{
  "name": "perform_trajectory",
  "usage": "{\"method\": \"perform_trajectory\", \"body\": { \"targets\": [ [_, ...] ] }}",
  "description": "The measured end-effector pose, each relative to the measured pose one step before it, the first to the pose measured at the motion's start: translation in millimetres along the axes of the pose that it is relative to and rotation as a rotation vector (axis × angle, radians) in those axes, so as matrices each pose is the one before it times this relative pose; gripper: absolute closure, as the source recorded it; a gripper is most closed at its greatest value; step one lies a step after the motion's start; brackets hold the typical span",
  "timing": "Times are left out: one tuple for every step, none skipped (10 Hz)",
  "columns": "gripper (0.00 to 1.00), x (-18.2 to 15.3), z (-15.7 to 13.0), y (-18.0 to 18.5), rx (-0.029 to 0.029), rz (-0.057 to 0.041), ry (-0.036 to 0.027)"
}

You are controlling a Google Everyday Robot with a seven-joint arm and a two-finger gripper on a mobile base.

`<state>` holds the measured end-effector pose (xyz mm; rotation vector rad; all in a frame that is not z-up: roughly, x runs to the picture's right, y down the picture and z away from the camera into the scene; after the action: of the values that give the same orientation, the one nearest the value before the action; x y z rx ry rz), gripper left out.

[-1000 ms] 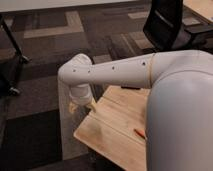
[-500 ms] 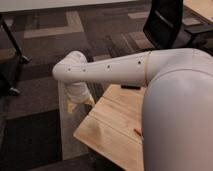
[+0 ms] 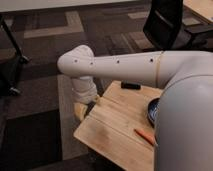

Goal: Place the pepper in the ceramic bowl

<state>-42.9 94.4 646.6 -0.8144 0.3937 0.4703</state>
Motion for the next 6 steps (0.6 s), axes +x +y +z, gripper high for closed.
{"method": "perform_trajectory", "body": {
  "targets": [
    [0.35,10.06,-1.98,-4.33,0.00156,-0.0681,0.03095],
    [0.35,2.83,-0.7,-0.83,-0.00002,-0.02297,0.0097],
    [0.35,0.02,-0.09,-0.06,0.00045,-0.0017,0.00073],
    [0.35,0.01,-0.02,-0.05,-0.00003,0.00034,-0.00018],
    [0.35,0.03,0.08,0.0,0.00011,-0.00005,0.00015],
    [0.35,2.54,0.66,-0.53,0.00097,0.00183,-0.01005]
  ]
}}
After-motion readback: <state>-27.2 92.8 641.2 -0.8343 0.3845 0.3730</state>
